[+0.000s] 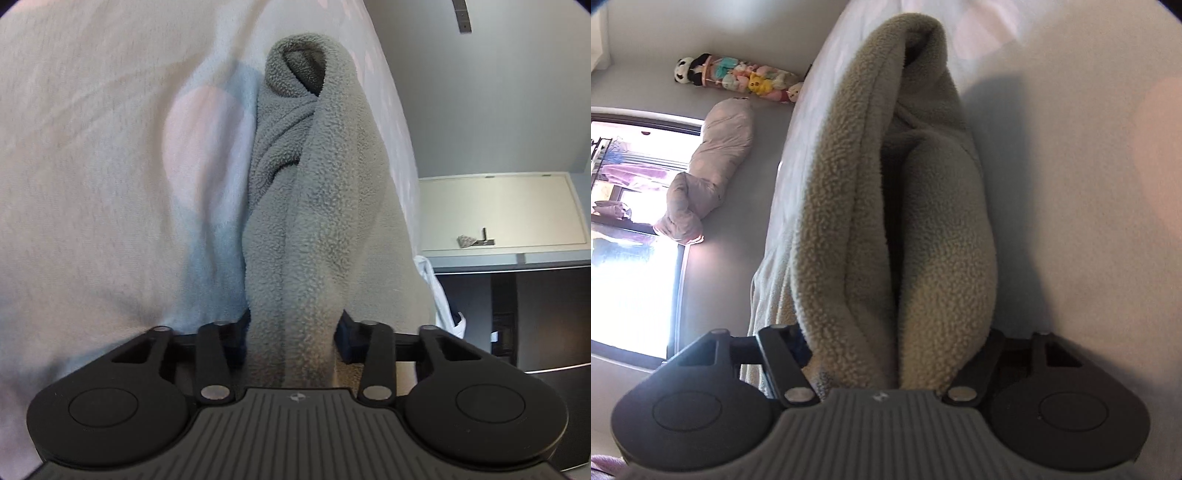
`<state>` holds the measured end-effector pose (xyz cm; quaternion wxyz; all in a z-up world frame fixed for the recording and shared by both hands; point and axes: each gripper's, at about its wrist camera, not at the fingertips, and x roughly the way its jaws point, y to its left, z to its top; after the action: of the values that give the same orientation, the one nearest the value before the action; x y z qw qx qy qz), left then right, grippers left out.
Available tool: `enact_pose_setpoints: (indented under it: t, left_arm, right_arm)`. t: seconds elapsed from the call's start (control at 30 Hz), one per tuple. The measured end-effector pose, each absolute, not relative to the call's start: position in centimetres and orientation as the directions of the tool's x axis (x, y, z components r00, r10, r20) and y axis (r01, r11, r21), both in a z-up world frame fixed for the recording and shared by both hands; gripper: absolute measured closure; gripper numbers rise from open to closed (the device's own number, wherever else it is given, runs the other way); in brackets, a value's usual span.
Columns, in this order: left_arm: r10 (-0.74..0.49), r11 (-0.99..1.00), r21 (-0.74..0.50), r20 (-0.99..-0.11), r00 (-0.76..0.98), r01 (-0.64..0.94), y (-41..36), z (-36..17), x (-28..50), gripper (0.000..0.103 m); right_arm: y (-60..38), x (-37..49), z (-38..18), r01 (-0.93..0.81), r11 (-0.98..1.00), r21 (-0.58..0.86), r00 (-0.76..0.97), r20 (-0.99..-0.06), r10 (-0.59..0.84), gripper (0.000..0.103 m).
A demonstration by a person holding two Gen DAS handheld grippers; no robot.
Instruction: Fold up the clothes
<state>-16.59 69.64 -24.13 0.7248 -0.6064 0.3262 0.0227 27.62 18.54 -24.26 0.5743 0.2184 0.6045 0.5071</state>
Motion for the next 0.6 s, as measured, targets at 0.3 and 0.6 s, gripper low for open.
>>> enact_pose_setpoints:
  t: [0.3,0.6]
  left_arm:
    - [-0.286,0.312,-0.872,-0.465,0.838,-0.377,68.5,-21.2,-17.7,0.081]
    - [-0.192,0.372,-0.867,-0.421,0.887,-0.331,70.9,-16.3,-20.0,0.082]
  right_arm:
    - [18.0,26.1,-19.9,-0.403,0.339,0.850,-0.183,-0.438,0.880,0.058]
    - [22.0,24.8,-13.2,-0.508,0.232,0.829,-0.183,-0.367,0.912,0.060]
